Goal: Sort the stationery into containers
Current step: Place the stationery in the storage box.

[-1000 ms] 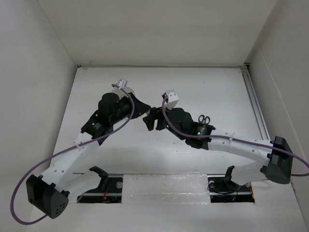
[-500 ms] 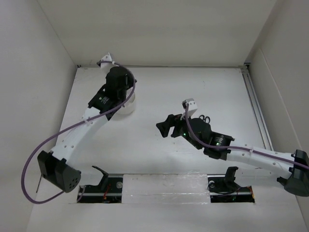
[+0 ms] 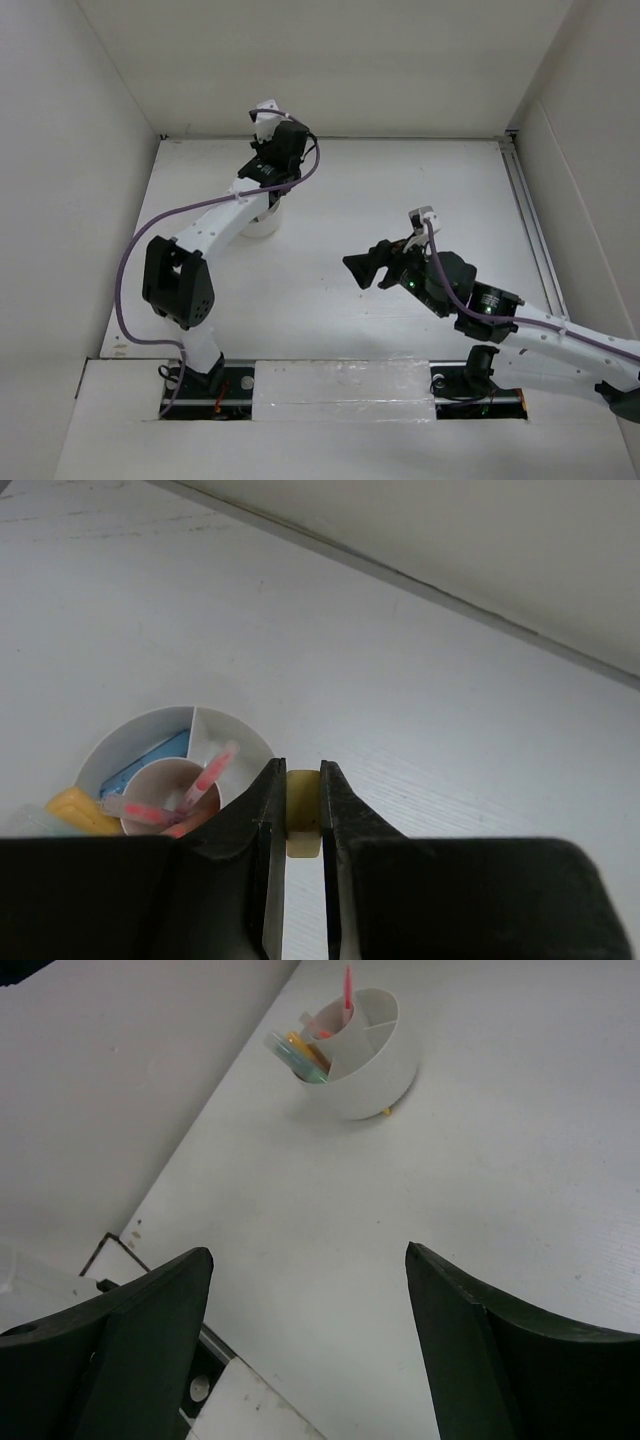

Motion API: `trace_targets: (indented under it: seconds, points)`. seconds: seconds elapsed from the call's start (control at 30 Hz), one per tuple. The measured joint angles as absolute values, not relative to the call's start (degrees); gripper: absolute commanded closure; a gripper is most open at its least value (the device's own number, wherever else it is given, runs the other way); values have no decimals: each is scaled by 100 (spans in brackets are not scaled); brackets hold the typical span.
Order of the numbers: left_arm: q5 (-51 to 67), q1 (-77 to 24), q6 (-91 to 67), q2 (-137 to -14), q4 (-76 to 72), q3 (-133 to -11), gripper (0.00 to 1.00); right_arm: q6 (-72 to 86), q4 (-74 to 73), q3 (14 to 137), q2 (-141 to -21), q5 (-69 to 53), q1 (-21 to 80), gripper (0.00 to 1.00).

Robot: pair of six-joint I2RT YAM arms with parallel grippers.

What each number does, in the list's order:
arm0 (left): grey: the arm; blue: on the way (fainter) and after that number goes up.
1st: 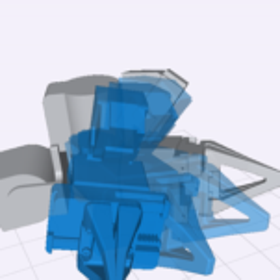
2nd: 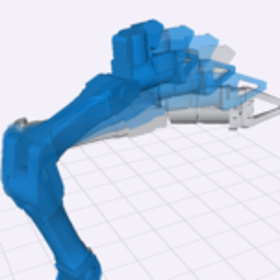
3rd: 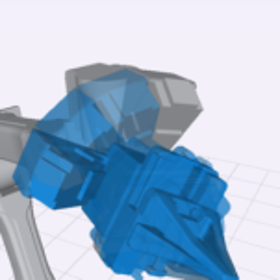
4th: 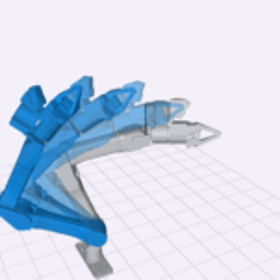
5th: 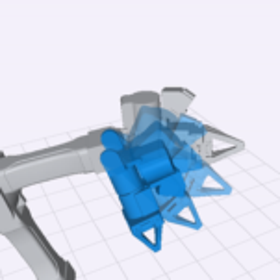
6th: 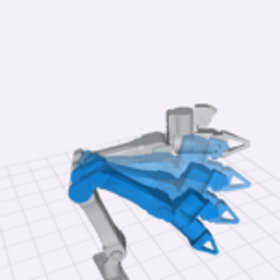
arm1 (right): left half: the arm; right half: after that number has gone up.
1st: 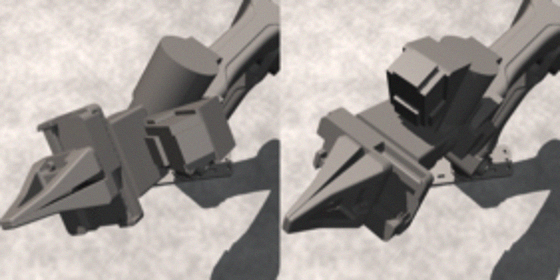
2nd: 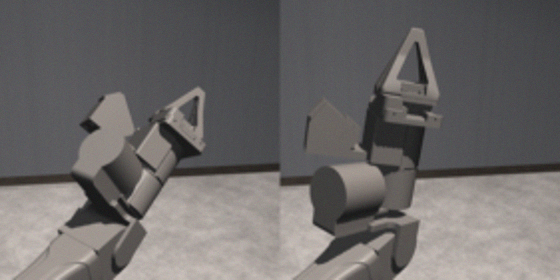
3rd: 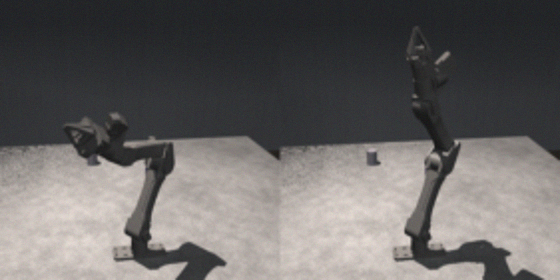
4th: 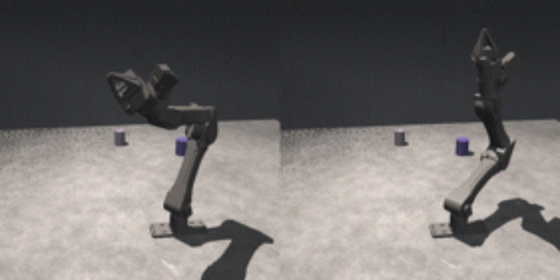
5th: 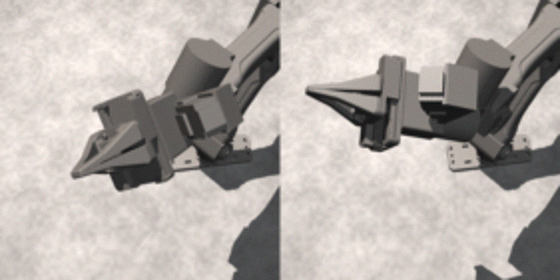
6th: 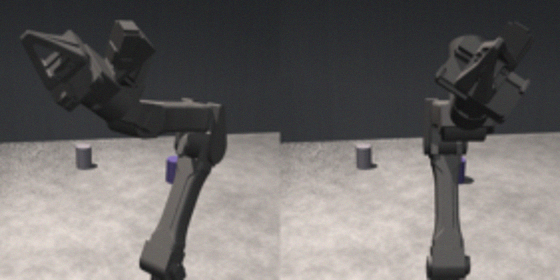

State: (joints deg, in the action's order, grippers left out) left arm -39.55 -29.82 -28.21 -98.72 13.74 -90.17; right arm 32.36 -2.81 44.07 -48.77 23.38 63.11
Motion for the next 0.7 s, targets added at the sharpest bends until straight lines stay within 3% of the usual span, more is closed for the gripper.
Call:
trace_targets:
  seconds: [0.7]
  points:
    - [-4403,-2945,-1439,-11207,827,-9336,100,3175,-493,4084,-4379,2084,6309,16]
